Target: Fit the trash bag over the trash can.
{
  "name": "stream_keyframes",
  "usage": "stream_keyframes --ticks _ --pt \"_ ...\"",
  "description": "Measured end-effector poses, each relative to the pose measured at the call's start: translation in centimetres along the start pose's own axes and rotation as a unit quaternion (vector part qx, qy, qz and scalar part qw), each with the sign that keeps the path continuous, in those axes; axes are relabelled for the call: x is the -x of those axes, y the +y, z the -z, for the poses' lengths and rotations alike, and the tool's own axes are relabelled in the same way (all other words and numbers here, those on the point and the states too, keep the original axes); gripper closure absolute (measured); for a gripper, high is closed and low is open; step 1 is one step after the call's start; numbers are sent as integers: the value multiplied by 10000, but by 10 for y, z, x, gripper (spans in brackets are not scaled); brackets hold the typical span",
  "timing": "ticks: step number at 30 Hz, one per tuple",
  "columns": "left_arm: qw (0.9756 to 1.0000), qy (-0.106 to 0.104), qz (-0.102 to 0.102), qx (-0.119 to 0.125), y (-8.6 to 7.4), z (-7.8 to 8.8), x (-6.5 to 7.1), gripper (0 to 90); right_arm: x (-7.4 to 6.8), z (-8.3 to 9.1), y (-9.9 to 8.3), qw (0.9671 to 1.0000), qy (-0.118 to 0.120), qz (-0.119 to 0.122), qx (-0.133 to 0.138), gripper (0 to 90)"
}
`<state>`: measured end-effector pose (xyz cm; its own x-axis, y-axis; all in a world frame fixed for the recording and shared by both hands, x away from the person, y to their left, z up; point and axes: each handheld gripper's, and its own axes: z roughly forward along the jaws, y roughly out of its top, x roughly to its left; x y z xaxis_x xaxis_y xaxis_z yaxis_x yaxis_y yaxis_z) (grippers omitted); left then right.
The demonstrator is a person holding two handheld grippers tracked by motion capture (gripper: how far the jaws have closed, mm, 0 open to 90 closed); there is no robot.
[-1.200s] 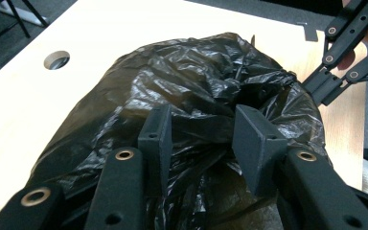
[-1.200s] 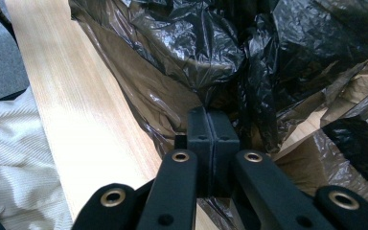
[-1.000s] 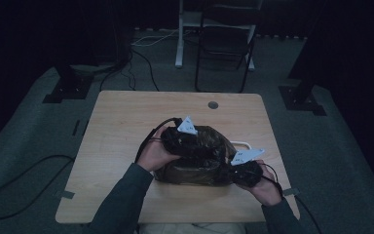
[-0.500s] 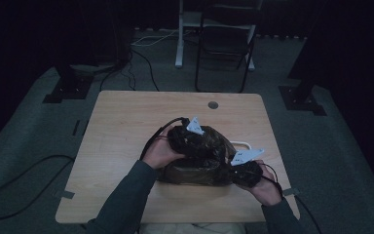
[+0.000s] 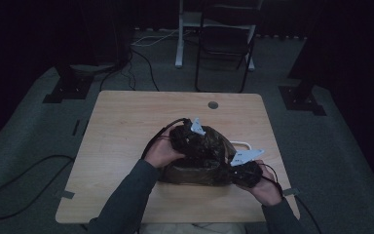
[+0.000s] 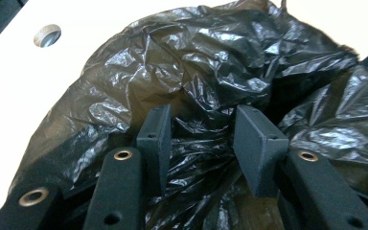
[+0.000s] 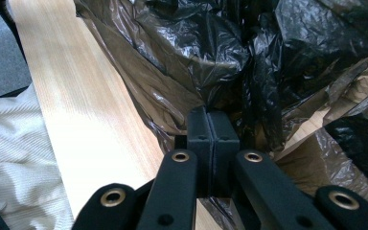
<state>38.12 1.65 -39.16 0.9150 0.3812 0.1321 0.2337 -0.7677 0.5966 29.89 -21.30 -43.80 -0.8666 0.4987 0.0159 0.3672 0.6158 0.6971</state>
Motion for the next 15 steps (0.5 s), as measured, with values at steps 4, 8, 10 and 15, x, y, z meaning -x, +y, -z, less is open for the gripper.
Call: stream_keyframes --ticks 4,8,10,15 --pt "9999 69 31 -87 -1 -4 -2 577 0 0 0 10000 8 14 -10 900" --pt "9997 129 57 -191 -2 -8 -4 575 0 0 0 10000 17 28 -23 900" --pt "9996 128 70 -222 -3 -10 -6 574 -1 0 0 10000 29 31 -35 900" --pt "9993 166 85 -327 -3 -14 -7 574 -1 -1 0 10000 41 38 -58 900"
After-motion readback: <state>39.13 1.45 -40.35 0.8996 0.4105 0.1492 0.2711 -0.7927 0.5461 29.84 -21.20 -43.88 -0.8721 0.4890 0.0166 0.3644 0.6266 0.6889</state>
